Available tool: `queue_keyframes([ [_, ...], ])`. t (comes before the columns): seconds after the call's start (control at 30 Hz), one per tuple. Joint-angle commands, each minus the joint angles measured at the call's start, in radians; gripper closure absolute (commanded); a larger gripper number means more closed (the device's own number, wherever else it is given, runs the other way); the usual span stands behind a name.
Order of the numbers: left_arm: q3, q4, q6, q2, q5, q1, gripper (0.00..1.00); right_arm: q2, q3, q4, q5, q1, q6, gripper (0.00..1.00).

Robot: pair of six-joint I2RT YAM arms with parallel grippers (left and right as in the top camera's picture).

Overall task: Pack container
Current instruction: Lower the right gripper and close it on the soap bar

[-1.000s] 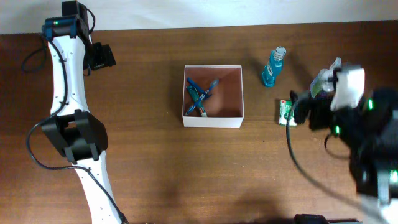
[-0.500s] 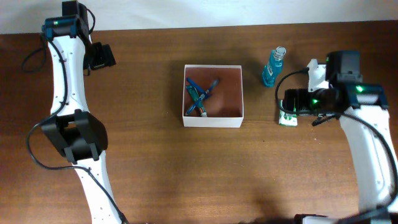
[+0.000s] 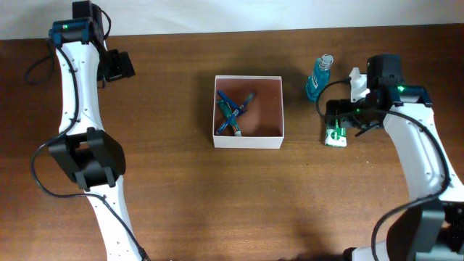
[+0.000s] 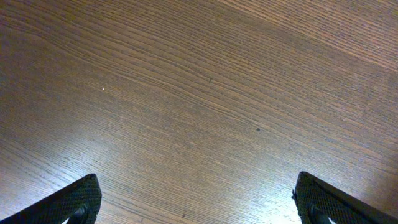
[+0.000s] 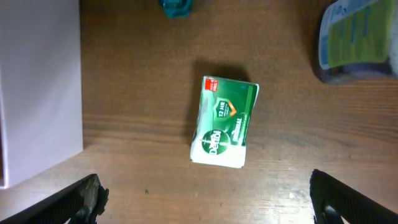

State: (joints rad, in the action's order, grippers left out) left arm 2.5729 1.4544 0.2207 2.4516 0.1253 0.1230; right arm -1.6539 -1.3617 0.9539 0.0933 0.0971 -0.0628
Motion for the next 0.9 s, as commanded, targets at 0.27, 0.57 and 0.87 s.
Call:
queue_keyframes([
  [0.27, -0.005, 0.000, -0.005, -0.017, 0.011, 0.004, 0.00, -0.105, -0.015, -0.005, -0.027, -0.005, 0.019, 0.01],
  [0.57, -0.005, 0.000, -0.005, -0.017, 0.011, 0.004, 0.01, -0.183, -0.011, -0.005, -0.087, -0.005, 0.067, 0.02],
  [0.87, -0.005, 0.000, -0.005, -0.017, 0.011, 0.004, 0.01, -0.219, -0.011, -0.032, -0.087, -0.005, 0.083, 0.02],
])
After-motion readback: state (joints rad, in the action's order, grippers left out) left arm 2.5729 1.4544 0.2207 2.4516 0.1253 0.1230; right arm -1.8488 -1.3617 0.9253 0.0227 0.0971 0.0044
